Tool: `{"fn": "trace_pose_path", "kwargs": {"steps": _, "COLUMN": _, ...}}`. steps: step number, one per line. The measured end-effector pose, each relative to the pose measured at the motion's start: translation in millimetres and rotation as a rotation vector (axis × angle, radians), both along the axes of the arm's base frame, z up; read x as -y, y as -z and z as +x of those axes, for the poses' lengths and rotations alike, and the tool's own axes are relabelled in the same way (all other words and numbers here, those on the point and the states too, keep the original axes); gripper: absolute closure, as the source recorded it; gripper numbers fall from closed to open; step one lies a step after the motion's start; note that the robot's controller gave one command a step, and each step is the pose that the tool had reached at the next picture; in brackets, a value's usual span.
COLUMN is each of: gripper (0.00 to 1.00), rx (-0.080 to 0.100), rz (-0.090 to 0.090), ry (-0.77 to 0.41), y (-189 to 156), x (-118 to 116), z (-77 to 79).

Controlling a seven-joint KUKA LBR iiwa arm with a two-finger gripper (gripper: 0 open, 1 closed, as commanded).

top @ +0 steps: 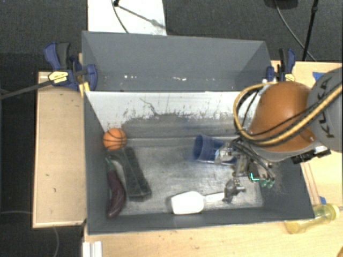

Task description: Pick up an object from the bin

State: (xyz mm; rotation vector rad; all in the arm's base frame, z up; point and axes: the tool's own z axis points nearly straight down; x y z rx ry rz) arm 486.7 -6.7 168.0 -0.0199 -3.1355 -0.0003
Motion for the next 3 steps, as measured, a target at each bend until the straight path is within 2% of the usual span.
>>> {"fn": "trace_pose_path", "kwargs": {"steps": 1, "gripper": 0.0, "rx": 0.008, "rz": 0.0, "ry": 0.0, "y": -4, "x": 0, "z": 1.9}}
{"fn": "trace_pose_path", "kwargs": {"steps": 2, "gripper": 0.0, "rx": 0.012, "rz": 0.001, "ry": -0.107, "y": 60, "x": -44, "z": -2.8}}
{"fn": "trace_pose_path", "kwargs": {"steps": 3, "gripper": 0.0, "rx": 0.007, "rz": 0.001, "ry": -0.186, "y": 64, "x": -61, "z": -8.2}}
